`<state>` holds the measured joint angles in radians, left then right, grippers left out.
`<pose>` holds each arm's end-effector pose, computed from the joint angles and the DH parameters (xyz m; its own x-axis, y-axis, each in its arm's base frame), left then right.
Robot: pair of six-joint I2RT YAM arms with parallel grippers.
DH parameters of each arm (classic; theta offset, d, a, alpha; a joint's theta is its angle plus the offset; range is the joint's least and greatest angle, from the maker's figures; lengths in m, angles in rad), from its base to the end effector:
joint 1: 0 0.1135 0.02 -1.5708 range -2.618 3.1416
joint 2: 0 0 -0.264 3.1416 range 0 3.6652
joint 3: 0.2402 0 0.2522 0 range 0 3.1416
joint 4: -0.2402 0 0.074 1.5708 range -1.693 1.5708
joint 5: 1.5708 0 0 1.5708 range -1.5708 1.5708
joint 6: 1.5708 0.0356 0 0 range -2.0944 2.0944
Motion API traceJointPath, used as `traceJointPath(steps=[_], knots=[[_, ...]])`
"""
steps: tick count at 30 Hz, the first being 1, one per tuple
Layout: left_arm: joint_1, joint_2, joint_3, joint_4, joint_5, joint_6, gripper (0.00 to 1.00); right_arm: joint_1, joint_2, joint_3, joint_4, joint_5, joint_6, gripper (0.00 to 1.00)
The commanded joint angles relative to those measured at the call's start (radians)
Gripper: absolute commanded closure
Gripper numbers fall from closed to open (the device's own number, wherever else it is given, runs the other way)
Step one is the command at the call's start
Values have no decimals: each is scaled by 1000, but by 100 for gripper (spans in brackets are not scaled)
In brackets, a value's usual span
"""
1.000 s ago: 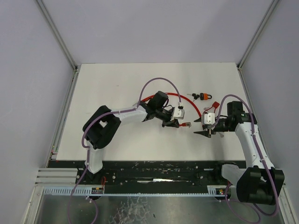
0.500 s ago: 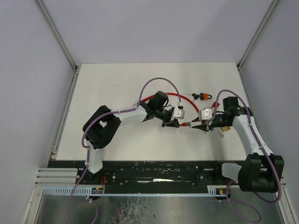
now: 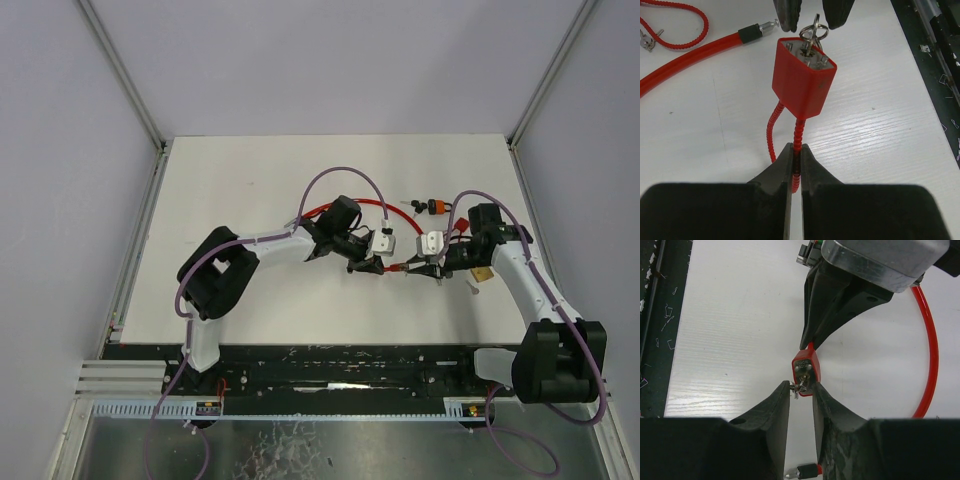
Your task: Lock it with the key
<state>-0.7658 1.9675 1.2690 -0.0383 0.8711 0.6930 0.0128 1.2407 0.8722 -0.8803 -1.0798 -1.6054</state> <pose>0.2838 -0.3107 0.1803 0.1735 0.4039 -0.8982 0.9670 -0.2425 0.0777 0.2129 0.0341 0.2449 0.3177 -0.4672 -0.8251 -0.9381 -0.0283 -0.3452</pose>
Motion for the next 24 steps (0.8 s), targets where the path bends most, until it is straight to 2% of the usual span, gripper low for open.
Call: traceJointPath(steps=[1,5,11,14,19,24], knots=[[-7,0,10,35,27,5,100,23,5,42,0,14,-2,70],[-7,0,11,34,29,7,100,36,10,41,-6,23,-14,73],[-8,7,21,30,47,9,100,54,24,59,-40,40,-46,93],[-11,11,28,15,45,11,100,60,23,60,-51,51,-66,99],[-10,12,31,9,68,18,100,64,14,60,-83,83,-114,100],[-11,15,40,-26,84,38,100,63,-15,66,-193,92,-274,100]])
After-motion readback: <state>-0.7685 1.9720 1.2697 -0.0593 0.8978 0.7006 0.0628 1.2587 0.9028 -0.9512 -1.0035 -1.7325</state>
